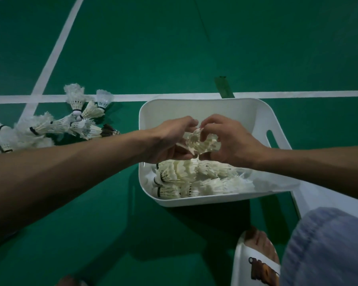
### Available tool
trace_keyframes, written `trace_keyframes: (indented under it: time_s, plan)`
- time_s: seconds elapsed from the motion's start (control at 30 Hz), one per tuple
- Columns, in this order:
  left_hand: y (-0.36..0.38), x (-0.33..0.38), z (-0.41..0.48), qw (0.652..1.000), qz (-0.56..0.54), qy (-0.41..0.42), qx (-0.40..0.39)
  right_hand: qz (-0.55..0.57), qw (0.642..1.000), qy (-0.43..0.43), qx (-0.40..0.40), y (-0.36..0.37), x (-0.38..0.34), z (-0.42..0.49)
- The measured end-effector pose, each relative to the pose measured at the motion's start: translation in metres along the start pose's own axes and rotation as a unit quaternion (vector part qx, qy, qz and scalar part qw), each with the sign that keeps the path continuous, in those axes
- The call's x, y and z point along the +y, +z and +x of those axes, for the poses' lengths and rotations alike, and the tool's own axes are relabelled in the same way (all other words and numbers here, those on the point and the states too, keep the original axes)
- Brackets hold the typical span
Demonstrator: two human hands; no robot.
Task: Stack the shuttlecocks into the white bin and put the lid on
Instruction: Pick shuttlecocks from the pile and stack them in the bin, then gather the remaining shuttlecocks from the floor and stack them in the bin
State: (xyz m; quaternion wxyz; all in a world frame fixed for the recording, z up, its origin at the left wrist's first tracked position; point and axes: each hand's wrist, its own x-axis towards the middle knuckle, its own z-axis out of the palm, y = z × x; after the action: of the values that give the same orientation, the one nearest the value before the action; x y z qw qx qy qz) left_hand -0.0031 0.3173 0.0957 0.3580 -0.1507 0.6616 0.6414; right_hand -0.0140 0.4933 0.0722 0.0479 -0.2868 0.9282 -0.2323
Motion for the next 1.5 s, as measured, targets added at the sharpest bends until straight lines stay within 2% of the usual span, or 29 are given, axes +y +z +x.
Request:
trace_keyframes:
  time_s: [0.17, 0.27, 0.37, 0.47, 0.63, 0.77, 1.1, 1.17, 1.23, 1.3, 1.37, 1.43, 1.5]
  plan:
    - [-0.004, -0.002, 0.005, 1.0, -0.014, -0.012, -0.016, -0.036, 0.997, 0.037, -0.052, 0.001, 0.001, -0.003]
    - [-0.003, -0.001, 0.008, 1.0, -0.006, -0.008, -0.027, -0.025, 0.994, 0.102, -0.028, 0.002, 0.007, -0.004]
    - [-0.01, -0.002, 0.013, 0.997, 0.066, 0.027, 0.011, 0.089, 0.969, 0.232, -0.004, 0.003, 0.016, -0.01]
    - [-0.024, -0.003, 0.014, 0.994, 0.091, 0.035, 0.051, 0.201, 0.934, 0.291, -0.047, 0.012, 0.02, -0.019]
    - [-0.034, -0.006, 0.009, 0.991, 0.101, 0.057, 0.061, 0.219, 0.929, 0.274, -0.122, 0.037, 0.01, -0.018]
    - [-0.033, -0.006, 0.007, 0.977, 0.174, 0.112, 0.056, 0.095, 0.958, 0.223, -0.155, 0.051, 0.003, -0.013]
    - [-0.039, -0.008, 0.005, 0.954, 0.237, 0.17, 0.067, -0.067, 0.961, 0.15, -0.221, 0.047, 0.0, 0.006]
    - [-0.041, -0.007, 0.002, 0.932, 0.291, 0.199, 0.081, -0.081, 0.955, 0.154, -0.24, 0.041, 0.0, 0.008]
    - [-0.046, -0.008, -0.003, 0.889, 0.384, 0.23, 0.102, -0.088, 0.952, 0.168, -0.24, 0.031, -0.002, 0.008]
    - [-0.052, -0.01, -0.009, 0.846, 0.456, 0.251, 0.114, -0.088, 0.959, 0.175, -0.207, 0.02, -0.003, 0.009]
    - [-0.059, -0.013, -0.017, 0.818, 0.496, 0.264, 0.122, -0.096, 0.969, 0.163, -0.161, 0.008, -0.011, 0.011]
    - [-0.068, -0.017, -0.028, 0.794, 0.527, 0.271, 0.134, -0.108, 0.978, 0.13, -0.12, -0.003, -0.025, 0.015]
    - [-0.081, -0.024, -0.04, 0.784, 0.542, 0.262, 0.153, -0.085, 0.989, 0.096, -0.078, -0.012, -0.048, 0.023]
